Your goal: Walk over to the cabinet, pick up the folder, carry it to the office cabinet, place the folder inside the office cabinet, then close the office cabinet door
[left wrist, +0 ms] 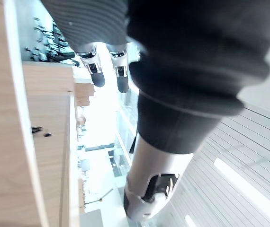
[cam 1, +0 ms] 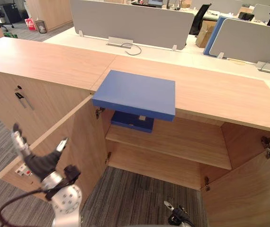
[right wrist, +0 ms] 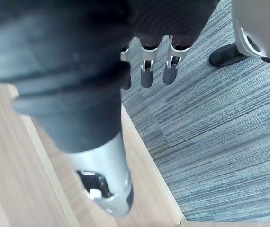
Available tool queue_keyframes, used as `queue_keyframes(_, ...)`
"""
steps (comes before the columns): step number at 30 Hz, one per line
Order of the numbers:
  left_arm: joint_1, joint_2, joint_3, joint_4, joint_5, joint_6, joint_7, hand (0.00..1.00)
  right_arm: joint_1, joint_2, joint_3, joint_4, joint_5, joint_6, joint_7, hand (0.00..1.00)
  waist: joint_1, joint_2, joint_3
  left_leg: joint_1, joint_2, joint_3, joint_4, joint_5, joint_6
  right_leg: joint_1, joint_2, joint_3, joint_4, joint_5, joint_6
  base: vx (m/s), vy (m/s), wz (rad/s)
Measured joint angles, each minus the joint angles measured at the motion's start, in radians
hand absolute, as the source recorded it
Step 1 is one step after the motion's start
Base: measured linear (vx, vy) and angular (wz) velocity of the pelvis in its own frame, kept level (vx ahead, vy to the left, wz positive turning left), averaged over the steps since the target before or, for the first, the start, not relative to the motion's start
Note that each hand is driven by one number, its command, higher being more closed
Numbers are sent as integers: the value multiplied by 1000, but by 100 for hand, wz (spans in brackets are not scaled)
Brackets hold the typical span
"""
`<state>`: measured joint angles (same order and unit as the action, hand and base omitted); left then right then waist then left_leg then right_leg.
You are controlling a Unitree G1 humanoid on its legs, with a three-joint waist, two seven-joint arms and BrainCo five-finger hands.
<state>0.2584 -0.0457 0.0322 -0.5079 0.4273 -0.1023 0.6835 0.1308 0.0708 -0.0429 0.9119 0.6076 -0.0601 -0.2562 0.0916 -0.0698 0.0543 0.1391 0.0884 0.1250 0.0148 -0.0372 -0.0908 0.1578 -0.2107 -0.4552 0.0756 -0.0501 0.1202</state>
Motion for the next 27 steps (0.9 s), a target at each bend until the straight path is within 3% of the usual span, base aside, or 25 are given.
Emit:
queue_keyframes(4,-142,61,-76,92,229,41,-40,0,-18,0,-17,50,-1,-1,20,0,-10,11,-31,1,7,31,-13,0,-3,-2,16,31,-34,16,-3,0,5,-22)
queue_keyframes(9,-247,175,-93,188,372,74,-100,0,-44,1,-94,86,-2,-4,49,0,-44,21,-40,-1,11,57,-11,0,-3,-30,23,69,-36,21,-6,23,0,-23)
queue_keyframes(12,-288,241,-91,234,436,76,-121,0,-48,-6,-137,96,-2,-5,58,0,-49,30,-43,3,15,61,-10,0,-3,-31,29,80,-43,26,-13,14,-10,-14)
queue_keyframes(16,-306,355,-89,343,472,81,-155,0,-51,-27,-185,108,-1,-1,66,0,-64,53,-52,4,19,65,-11,-1,-3,-20,40,81,-75,44,-30,-8,-12,-5)
queue_keyframes(27,-310,447,-91,506,512,86,-225,0,-56,-31,-266,113,0,11,78,0,-92,71,-48,6,15,76,-11,-2,-1,-12,51,104,-141,98,-47,-76,23,-6)
